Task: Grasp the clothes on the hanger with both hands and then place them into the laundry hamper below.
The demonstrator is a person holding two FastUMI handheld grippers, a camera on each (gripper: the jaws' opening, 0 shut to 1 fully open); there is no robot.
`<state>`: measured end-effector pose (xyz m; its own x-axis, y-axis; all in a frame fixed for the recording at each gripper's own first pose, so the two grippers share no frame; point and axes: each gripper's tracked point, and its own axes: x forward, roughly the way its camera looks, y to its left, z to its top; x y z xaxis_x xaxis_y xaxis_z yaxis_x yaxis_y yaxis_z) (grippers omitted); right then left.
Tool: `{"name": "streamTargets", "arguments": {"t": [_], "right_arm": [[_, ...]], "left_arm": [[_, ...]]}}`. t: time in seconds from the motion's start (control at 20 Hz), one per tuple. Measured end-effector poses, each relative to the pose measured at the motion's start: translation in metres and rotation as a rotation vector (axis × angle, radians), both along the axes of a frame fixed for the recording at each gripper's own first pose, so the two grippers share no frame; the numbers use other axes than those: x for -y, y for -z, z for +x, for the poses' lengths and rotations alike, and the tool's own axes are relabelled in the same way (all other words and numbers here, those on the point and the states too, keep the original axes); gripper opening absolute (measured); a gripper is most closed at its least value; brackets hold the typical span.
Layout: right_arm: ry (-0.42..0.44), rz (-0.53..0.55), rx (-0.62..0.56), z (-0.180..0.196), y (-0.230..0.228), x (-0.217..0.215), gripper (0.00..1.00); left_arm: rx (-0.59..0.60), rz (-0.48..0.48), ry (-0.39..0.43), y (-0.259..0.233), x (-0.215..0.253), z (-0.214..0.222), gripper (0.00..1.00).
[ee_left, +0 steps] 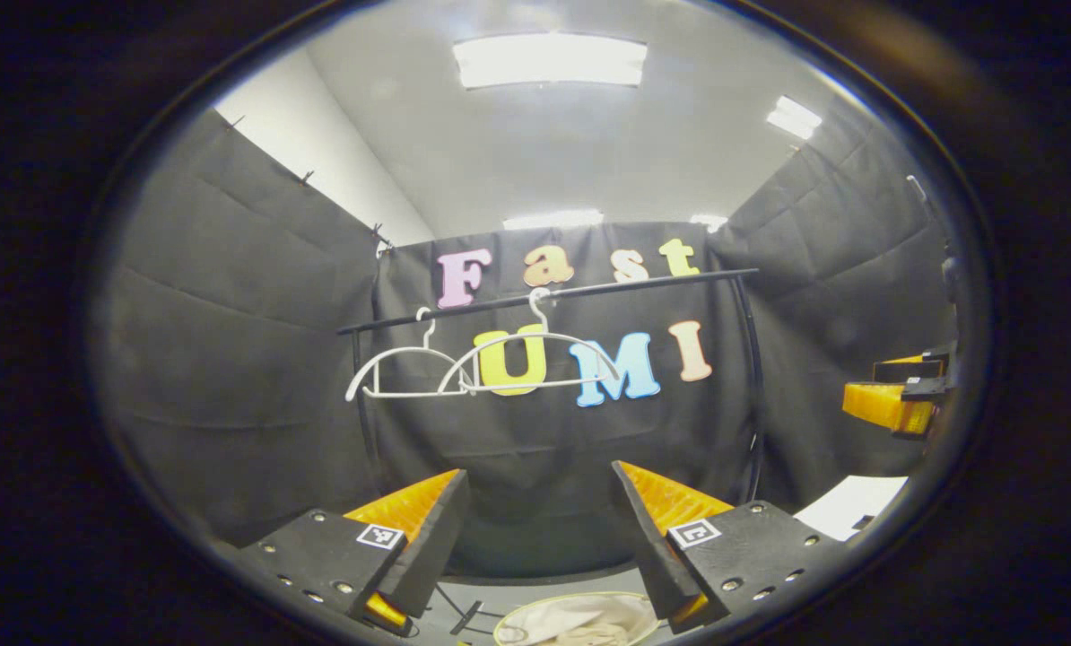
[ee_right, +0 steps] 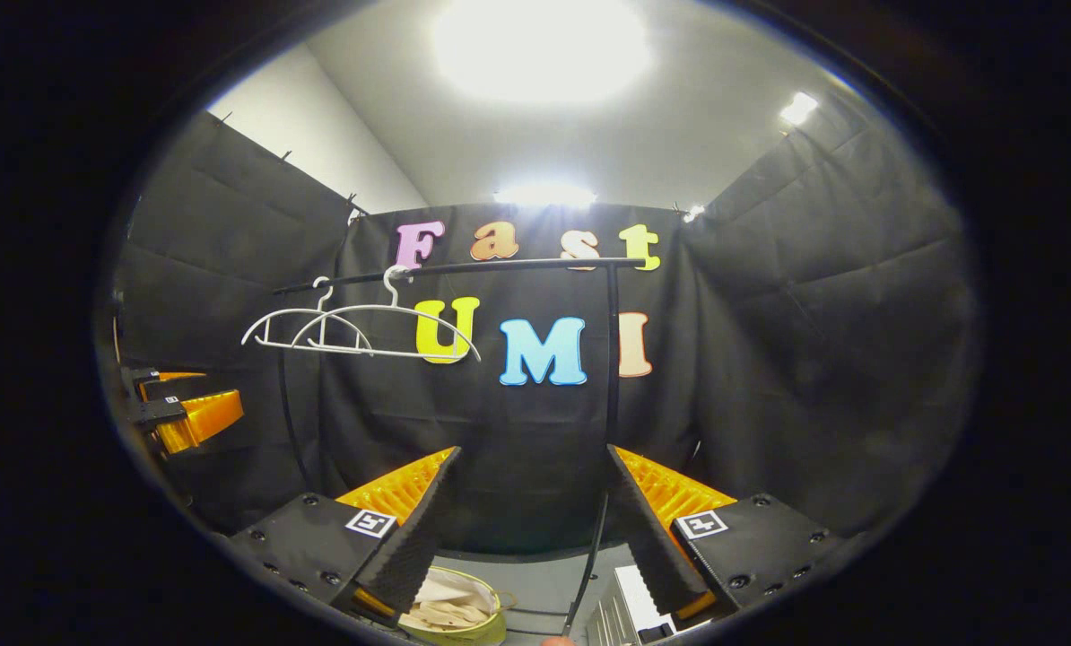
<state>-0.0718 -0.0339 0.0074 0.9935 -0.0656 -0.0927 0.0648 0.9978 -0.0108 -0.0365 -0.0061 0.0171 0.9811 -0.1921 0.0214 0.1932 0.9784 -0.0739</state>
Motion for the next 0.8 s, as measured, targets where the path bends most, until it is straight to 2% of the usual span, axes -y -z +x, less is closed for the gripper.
{"name": "streamTargets", "arguments": {"t": [0.15,0.8], "right_arm": [[0.000,0.008,-0.001,-0.007,0.002,0.003,0.98],[0.014,0.029,0.035,0.001,-0.006,0.017,0.96]], "left_arm": [[-0.005,-0.006,-0.003,0.002,0.005,-0.009,0.92],[0.000,-0.003,-0.029,0.002,0.009,-0.012,0.92]]}}
